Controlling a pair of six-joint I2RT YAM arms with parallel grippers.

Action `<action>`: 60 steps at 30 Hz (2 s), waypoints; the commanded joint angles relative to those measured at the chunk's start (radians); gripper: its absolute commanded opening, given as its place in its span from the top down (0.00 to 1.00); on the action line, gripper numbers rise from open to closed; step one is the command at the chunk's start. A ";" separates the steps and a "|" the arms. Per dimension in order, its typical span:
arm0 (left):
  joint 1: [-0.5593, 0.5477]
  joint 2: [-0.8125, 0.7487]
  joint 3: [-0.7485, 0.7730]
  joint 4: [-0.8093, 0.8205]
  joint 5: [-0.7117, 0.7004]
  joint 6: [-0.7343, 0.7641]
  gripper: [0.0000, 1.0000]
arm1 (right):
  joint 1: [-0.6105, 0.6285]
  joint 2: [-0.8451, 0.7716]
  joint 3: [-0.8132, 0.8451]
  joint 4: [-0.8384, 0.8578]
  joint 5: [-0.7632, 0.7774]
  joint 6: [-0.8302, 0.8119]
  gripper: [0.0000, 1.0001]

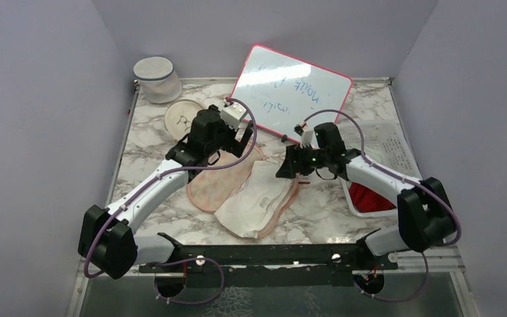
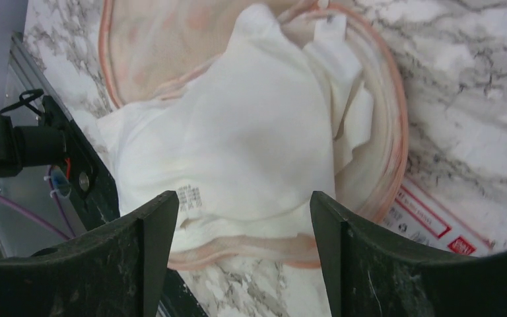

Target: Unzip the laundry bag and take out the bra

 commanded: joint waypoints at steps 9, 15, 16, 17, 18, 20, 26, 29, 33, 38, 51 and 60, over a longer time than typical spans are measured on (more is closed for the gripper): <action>-0.013 -0.041 -0.001 0.032 0.033 -0.005 0.04 | -0.028 0.288 0.177 0.031 -0.091 -0.038 0.28; -0.011 -0.029 0.006 0.025 0.033 -0.008 0.04 | -0.028 0.351 0.167 0.056 -0.103 -0.038 0.28; -0.012 -0.026 0.008 0.023 0.031 -0.009 0.04 | -0.029 0.357 0.158 0.079 -0.128 -0.032 0.28; -0.012 -0.023 0.011 0.020 0.026 -0.010 0.04 | -0.028 0.365 0.149 0.097 -0.148 -0.024 0.28; -0.012 -0.019 0.013 0.016 0.024 -0.010 0.04 | -0.028 0.373 0.144 0.114 -0.167 -0.017 0.30; -0.011 -0.013 0.017 0.011 0.021 -0.009 0.04 | -0.027 0.388 0.132 0.152 -0.212 -0.001 0.39; -0.011 -0.004 0.017 0.012 0.022 -0.009 0.04 | -0.028 0.397 0.076 0.275 -0.266 0.074 0.59; -0.011 0.003 0.018 0.009 0.020 -0.008 0.04 | -0.028 0.388 0.051 0.330 -0.297 0.112 0.64; -0.011 0.007 0.018 0.008 0.019 -0.008 0.04 | -0.028 0.362 0.028 0.375 -0.325 0.153 0.86; -0.011 0.011 0.021 0.006 0.010 -0.007 0.04 | -0.028 0.246 0.019 0.338 -0.310 0.166 0.99; -0.004 0.002 0.024 -0.004 -0.028 -0.010 0.04 | -0.028 -0.192 0.191 -0.022 -0.138 0.158 0.99; -0.001 -0.022 0.024 -0.008 -0.072 -0.015 0.04 | -0.028 -0.372 0.510 -0.357 0.393 0.229 0.99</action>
